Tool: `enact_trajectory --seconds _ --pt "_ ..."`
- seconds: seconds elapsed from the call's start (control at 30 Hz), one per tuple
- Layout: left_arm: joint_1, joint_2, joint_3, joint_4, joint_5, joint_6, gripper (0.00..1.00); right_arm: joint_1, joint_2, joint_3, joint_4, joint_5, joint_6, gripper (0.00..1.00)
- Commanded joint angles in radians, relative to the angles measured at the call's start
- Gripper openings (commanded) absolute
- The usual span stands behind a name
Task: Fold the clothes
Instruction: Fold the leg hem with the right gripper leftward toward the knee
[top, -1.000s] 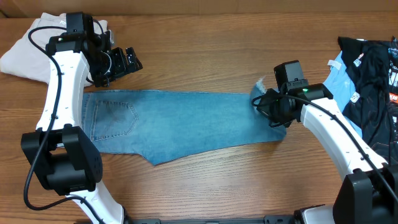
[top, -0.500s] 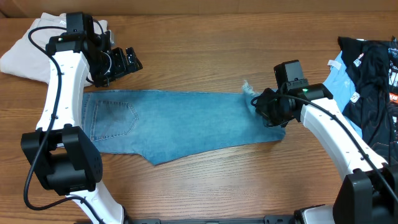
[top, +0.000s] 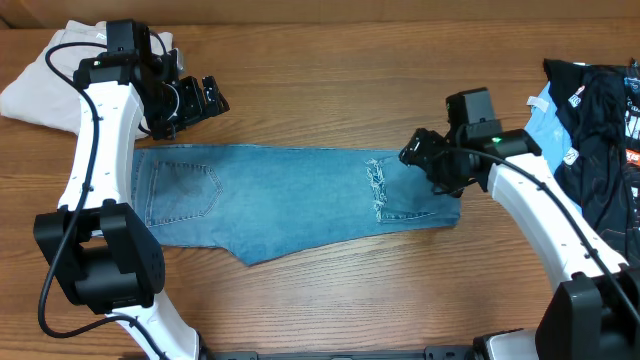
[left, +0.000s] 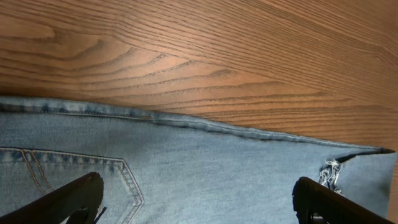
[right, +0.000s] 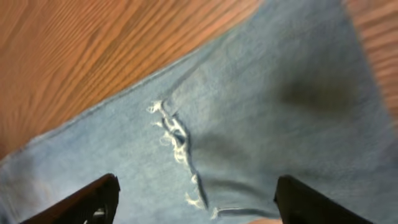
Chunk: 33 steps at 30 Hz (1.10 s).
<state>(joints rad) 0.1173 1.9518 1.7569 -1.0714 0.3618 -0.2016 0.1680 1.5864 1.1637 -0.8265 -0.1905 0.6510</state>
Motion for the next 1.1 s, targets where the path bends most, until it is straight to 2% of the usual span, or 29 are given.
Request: enact_trajectory --seconds 0.0,0.13,0.27,0.6,1.07 --pt "-0.007 0.010 0.017 -0.002 -0.007 0.023 1.00 -0.028 -0.022 0.029 -0.020 0.073 -0.031 0.77" --pt "-0.007 0.010 0.017 0.003 -0.007 0.023 1.00 -0.036 -0.021 0.019 -0.041 0.164 -0.031 0.33" --pt "-0.007 0.010 0.017 0.003 -0.007 0.023 1.00 -0.037 -0.018 -0.022 -0.023 0.164 -0.032 0.05" --pt "-0.007 0.010 0.017 0.003 -0.027 0.023 1.00 -0.052 0.024 -0.171 0.103 0.163 -0.026 0.04" --pt "-0.007 0.010 0.017 0.003 -0.032 0.023 1.00 -0.092 0.201 -0.224 0.167 0.164 0.008 0.04"
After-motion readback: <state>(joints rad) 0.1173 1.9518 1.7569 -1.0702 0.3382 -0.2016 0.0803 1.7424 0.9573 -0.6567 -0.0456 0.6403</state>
